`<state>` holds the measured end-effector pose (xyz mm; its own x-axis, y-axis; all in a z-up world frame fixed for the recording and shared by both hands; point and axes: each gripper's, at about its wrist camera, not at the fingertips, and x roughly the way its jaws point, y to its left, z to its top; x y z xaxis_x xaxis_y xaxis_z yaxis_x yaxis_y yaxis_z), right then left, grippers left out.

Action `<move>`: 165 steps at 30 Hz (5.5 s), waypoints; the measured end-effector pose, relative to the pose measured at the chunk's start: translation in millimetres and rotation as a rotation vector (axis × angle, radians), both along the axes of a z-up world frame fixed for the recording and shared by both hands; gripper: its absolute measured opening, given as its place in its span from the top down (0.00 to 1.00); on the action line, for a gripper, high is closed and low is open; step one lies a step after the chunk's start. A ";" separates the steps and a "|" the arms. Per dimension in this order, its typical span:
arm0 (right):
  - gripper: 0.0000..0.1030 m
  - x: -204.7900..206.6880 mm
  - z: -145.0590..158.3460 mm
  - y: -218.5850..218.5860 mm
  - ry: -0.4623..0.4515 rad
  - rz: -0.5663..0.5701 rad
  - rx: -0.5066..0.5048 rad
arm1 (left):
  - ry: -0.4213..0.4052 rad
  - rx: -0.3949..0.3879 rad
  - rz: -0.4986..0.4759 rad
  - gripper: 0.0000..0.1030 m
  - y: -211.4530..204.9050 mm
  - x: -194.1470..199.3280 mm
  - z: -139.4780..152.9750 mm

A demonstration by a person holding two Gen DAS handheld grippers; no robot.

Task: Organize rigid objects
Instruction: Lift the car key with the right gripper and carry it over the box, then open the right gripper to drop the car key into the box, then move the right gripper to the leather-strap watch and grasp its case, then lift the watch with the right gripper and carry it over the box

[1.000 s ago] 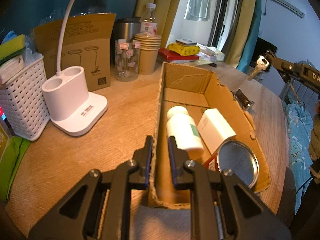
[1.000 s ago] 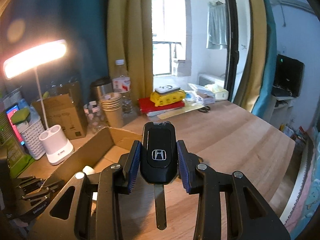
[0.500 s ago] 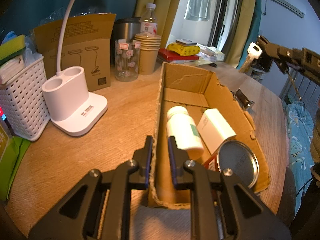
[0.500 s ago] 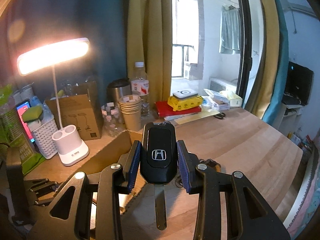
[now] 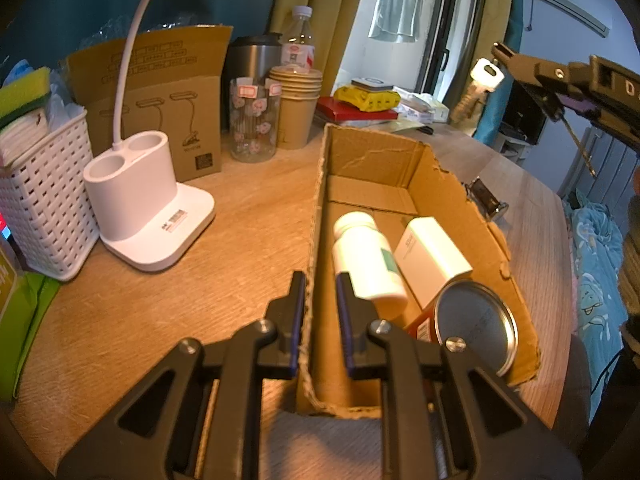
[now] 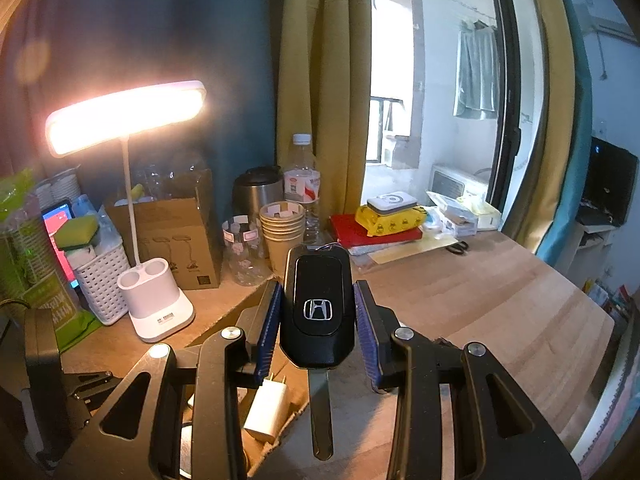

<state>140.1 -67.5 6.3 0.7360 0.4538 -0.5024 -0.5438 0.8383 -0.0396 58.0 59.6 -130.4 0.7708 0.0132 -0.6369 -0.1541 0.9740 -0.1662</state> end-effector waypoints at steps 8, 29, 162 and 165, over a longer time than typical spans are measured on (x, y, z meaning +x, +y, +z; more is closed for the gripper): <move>0.63 13.8 -5.1 9.4 0.021 0.009 0.000 | 0.000 0.000 0.000 0.84 0.3 -0.2 -0.1; 0.63 55.7 -64.4 45.9 0.131 0.008 -0.088 | 0.000 0.000 0.000 0.84 0.8 -0.7 -0.5; 0.44 109.3 -112.1 -100.6 0.296 -0.293 -0.055 | -0.001 0.002 -0.004 0.84 1.1 -1.6 -0.1; 0.44 103.7 -103.3 -99.4 0.276 -0.279 -0.037 | -0.001 0.002 -0.004 0.84 1.1 -1.6 -0.1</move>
